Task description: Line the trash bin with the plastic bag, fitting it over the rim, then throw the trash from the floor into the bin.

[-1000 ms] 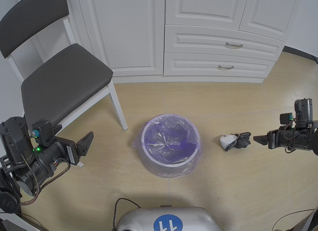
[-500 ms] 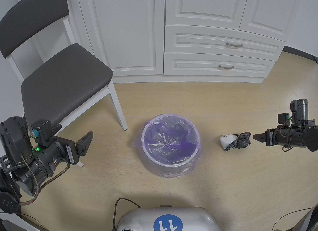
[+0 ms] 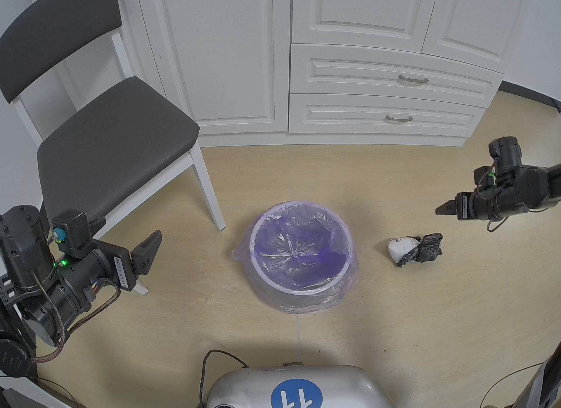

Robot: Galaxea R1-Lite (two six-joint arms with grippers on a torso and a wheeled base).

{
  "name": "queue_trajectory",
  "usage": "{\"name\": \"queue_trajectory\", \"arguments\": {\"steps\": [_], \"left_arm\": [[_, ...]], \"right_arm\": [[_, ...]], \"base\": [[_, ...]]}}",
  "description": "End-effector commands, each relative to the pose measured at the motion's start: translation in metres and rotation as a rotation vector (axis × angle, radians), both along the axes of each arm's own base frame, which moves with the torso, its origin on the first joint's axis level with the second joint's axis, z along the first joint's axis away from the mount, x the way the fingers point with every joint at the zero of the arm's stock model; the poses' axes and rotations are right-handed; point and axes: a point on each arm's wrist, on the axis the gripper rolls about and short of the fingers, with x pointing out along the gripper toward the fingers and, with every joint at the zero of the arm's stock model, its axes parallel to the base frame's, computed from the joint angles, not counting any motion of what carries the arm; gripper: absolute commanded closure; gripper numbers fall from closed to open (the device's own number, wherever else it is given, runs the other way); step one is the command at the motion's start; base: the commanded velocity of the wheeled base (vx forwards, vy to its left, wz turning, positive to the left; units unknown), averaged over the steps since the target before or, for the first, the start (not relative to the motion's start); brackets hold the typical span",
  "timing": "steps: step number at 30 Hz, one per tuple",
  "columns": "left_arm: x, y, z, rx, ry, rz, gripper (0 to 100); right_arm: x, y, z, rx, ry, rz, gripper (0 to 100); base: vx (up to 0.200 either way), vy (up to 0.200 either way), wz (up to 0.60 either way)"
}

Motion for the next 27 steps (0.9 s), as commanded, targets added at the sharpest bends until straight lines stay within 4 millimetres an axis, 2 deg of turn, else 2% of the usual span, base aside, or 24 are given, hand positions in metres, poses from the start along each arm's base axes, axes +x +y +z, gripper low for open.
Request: {"name": "queue_trajectory", "arguments": {"steps": [1,2,5,6,8,11,14,21,27], "left_arm": [[-0.001,0.001,0.001,0.007,-0.006,0.003,0],[-0.001,0.002,0.001,0.014,-0.007,0.004,0],[-0.001,0.001,0.0,0.026,-0.006,-0.001,0],[-0.001,0.001,0.0,0.026,-0.006,-0.001,0],[0.0,0.001,-0.001,0.05,-0.004,-0.005,0],[0.0,0.0,-0.003,0.071,-0.003,-0.012,0],[-0.001,0.001,-0.005,0.088,0.002,-0.015,0],[-0.002,0.001,-0.007,0.101,0.007,-0.015,0],[-0.002,0.001,-0.007,0.099,0.005,-0.017,0]], "right_arm": [[0.068,-0.01,-0.046,0.011,0.077,-0.024,0],[0.081,-0.016,-0.058,0.015,0.077,-0.033,0],[0.099,-0.022,-0.079,0.032,0.087,-0.03,0],[0.099,-0.022,-0.079,0.033,0.087,-0.03,0],[0.109,-0.027,-0.096,0.04,0.105,-0.034,0],[0.117,-0.035,-0.11,0.042,0.115,-0.049,0],[0.12,-0.043,-0.12,0.042,0.126,-0.064,0],[0.132,-0.063,-0.158,0.048,0.169,-0.102,0],[0.139,-0.072,-0.179,0.052,0.184,-0.12,0]], "base": [[0.0,0.0,0.0],[0.0,0.0,0.0],[0.0,0.0,0.0],[0.0,0.0,0.0],[0.0,0.0,0.0],[0.0,0.0,0.0],[0.0,0.0,0.0],[0.0,0.0,0.0],[0.0,0.0,0.0]]}}
